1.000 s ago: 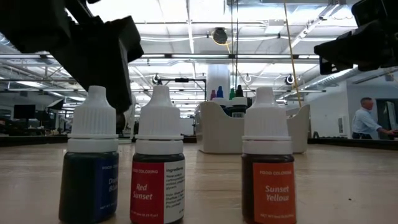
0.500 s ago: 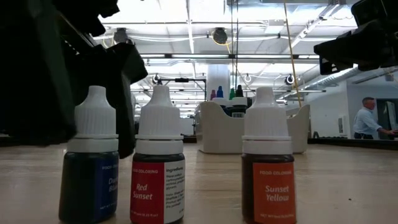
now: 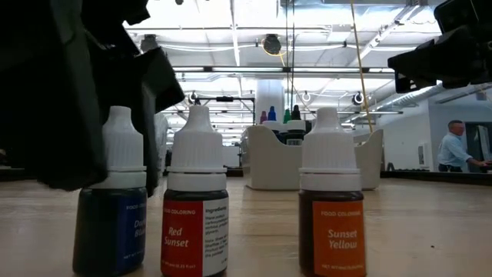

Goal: Pick & Place food coloring
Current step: Put the small blue food coloring bottle into the gray bin

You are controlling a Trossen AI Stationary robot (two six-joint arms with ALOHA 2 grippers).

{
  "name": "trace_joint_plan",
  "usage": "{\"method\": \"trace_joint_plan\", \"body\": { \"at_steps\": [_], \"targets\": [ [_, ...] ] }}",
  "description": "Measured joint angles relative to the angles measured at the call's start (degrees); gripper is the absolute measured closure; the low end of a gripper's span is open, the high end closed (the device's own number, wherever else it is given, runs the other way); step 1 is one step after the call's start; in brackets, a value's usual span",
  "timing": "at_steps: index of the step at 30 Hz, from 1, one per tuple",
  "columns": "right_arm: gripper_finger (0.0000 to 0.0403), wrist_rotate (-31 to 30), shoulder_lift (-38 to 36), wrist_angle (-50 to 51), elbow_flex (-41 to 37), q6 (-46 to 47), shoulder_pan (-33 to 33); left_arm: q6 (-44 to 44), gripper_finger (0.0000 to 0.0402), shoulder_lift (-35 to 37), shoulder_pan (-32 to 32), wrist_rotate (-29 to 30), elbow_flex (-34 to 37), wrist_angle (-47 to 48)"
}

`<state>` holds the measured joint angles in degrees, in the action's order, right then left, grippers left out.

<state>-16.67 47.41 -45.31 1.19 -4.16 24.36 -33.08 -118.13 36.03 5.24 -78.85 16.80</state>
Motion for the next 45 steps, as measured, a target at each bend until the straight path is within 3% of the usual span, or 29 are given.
{"method": "trace_joint_plan", "body": {
  "at_steps": [11,21,25,29,33,38,45],
  "targets": [
    [0.0403,0.0,-0.01,-0.29,0.0,0.02,-0.01,1.08,0.0339,0.0,0.51,0.63,0.0,-0.67],
    [0.0403,0.02,-0.01,-0.29,-0.01,0.48,-0.02,1.34,0.0331,0.0,0.42,-3.68,-1.5,1.27],
    [0.0403,0.02,-0.01,-0.29,0.0,0.48,0.0,1.47,0.0329,0.0,-0.65,-4.82,-8.71,13.82],
    [0.0403,0.02,-0.01,-0.27,0.0,0.5,-0.02,3.95,0.0328,0.02,-4.33,-5.8,-21.15,31.06],
    [0.0403,0.17,-0.01,-0.27,0.0,0.52,0.0,10.6,0.0327,0.1,-9.76,-4.65,-33.07,42.5],
    [0.0403,0.2,-0.01,-0.27,0.0,0.52,0.0,17.74,0.0326,0.2,-16.4,-0.92,-40.25,45.04],
    [0.0403,0.42,0.01,0.86,-0.01,6.31,0.0,22.25,0.0326,0.11,-21.06,0.39,-39.41,40.01]
  ]
}}
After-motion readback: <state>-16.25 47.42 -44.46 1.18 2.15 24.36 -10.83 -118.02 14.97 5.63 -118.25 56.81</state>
